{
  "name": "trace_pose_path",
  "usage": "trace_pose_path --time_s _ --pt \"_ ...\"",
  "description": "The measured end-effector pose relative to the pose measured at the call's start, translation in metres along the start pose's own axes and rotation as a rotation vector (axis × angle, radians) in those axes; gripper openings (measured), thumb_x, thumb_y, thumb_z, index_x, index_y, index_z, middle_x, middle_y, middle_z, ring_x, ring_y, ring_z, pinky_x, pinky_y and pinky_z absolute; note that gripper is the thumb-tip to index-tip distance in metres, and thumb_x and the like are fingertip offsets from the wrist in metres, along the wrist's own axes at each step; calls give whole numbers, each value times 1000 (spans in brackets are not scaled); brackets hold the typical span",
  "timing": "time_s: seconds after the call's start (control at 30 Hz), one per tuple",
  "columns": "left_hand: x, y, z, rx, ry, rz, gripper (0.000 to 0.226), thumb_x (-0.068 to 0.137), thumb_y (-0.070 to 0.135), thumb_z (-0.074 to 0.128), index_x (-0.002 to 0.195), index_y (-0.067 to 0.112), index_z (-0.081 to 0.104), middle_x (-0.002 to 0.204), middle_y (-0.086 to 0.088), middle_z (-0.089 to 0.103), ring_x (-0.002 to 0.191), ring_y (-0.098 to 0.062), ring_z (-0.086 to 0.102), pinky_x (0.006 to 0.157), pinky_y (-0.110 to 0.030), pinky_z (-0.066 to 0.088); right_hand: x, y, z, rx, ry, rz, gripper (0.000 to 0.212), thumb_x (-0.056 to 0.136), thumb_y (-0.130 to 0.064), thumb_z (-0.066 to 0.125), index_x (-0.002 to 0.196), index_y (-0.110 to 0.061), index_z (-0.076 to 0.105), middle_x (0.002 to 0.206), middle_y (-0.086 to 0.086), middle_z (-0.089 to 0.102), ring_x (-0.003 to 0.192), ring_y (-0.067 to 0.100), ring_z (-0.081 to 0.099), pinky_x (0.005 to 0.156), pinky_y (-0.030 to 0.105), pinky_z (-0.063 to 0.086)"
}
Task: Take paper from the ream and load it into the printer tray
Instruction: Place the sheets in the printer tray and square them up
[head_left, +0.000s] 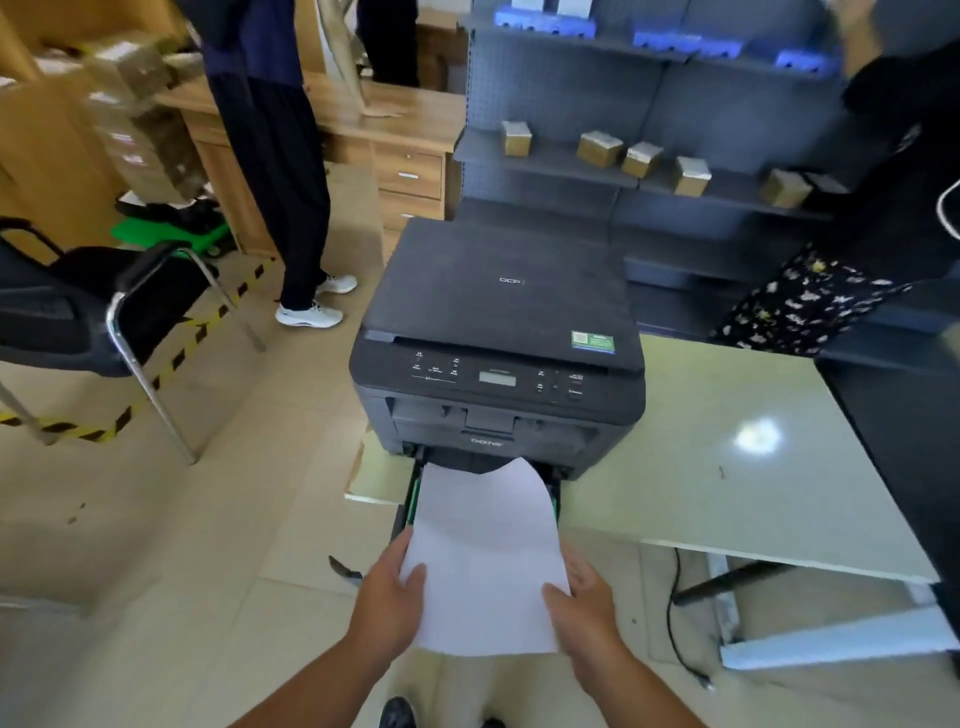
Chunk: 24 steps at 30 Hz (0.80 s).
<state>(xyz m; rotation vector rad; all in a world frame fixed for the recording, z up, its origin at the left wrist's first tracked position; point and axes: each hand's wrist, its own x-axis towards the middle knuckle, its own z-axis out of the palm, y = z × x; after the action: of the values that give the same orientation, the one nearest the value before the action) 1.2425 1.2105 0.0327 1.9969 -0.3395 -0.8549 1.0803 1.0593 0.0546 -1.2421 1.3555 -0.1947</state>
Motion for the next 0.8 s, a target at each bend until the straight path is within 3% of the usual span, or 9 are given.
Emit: trace_pose_path --time_s 0.17,0.27,0.37,0.5,0.8 --pt "2 -12 -3 12 -15 -84 43 97 11 49 139 21 47 122 5 59 102 -14 54 88 -25 41 4 15 11 -9 54 103 47 89 8 50 125 -21 60 105 6 67 80 9 65 52 18 50" --pt "2 -10 -4 30 -13 -87 46 98 13 48 143 19 43 124 2 58 104 -14 53 89 -25 40 6 15 12 -21 45 109 43 90 8 50 122 -18 62 100 2 68 82 12 67 49 17 52" --pt "8 -8 -4 41 -22 -91 50 98 15 48 147 21 38 137 3 54 119 -16 51 99 -27 39 5 12 13 -12 54 87 44 92 8 49 122 -22 60 96 -6 67 86 11 67 60 20 53" --pt "16 -6 -3 52 -41 -87 50 98 15 47 146 26 39 127 8 58 106 -13 55 92 -27 44 11 13 17 -5 42 62 51 93 7 50 137 -18 56 107 -1 68 92 15 68 69 24 54" --pt "46 5 -2 109 -11 -90 49 95 19 52 144 21 43 130 -5 63 111 -24 59 96 -39 49 39 -2 21 51 52 29 54 94 6 50 139 -21 55 110 0 74 94 22 72 87 42 60"
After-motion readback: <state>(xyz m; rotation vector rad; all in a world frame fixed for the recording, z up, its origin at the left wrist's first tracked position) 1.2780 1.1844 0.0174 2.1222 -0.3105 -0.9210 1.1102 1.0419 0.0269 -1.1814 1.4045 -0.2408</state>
